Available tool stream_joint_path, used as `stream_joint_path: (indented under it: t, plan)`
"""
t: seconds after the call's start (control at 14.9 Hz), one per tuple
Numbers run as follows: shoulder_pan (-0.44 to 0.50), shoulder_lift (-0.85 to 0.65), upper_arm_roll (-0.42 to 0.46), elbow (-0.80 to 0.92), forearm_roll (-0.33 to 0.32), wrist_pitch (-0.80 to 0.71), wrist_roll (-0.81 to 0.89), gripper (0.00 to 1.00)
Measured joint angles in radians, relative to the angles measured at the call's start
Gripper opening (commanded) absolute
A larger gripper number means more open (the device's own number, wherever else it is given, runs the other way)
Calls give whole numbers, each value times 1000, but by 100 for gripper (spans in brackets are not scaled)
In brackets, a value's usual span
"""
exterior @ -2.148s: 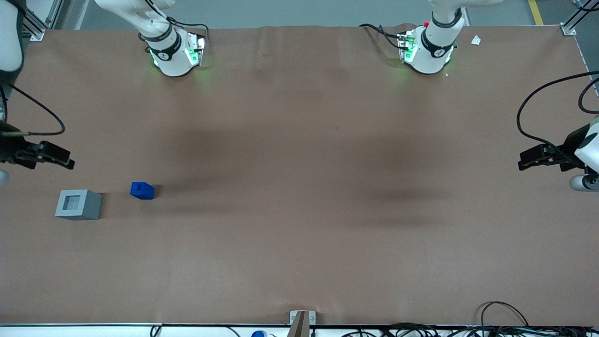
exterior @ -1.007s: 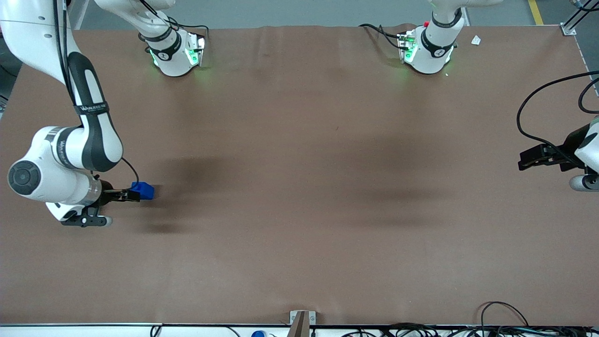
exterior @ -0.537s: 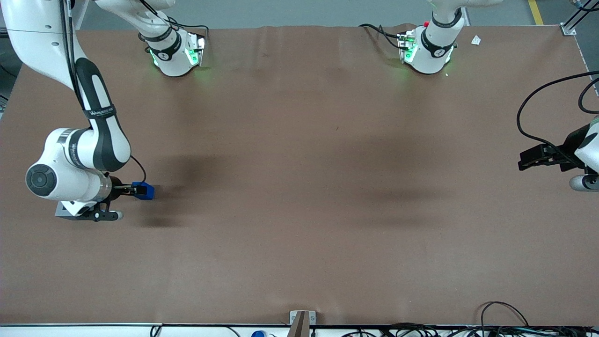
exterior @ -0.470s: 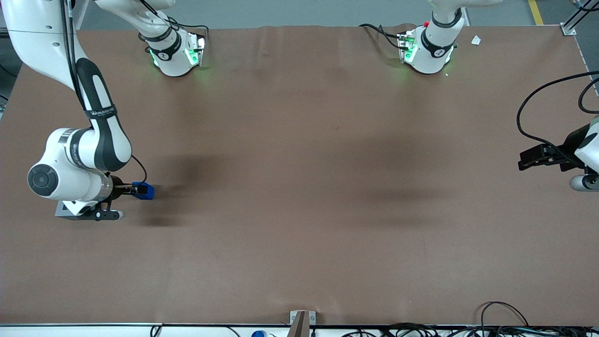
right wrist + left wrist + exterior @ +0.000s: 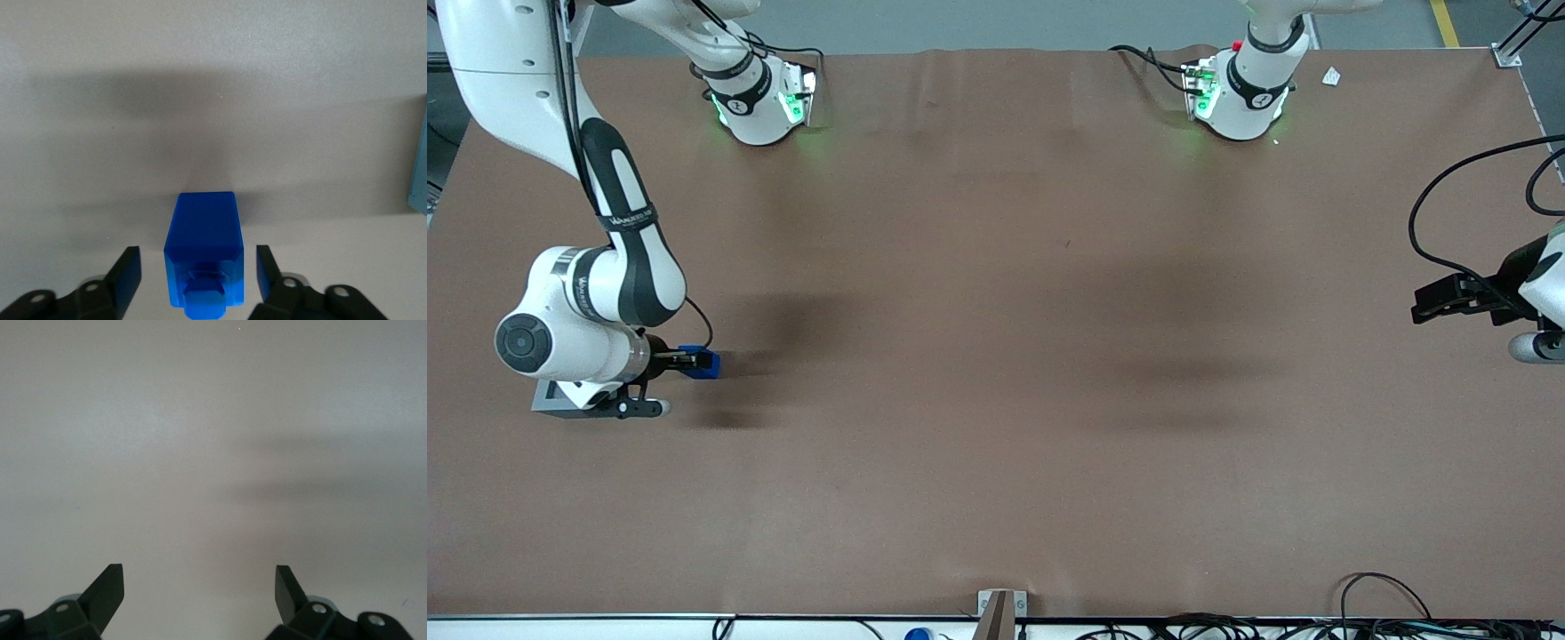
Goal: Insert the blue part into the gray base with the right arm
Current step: 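Close the right gripper on the blue block and lift it, then carry the blue block with the right gripper over the gray base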
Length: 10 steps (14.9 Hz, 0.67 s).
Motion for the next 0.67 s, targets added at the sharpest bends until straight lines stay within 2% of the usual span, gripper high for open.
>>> stream_joint_path:
  t: [0.27, 0.54, 0.67]
  plan:
    - [-1, 9, -2, 0, 0, 2, 0, 56]
    - [-1, 9, -2, 0, 0, 2, 0, 29]
    - [-2, 9, -2, 0, 0, 2, 0, 12]
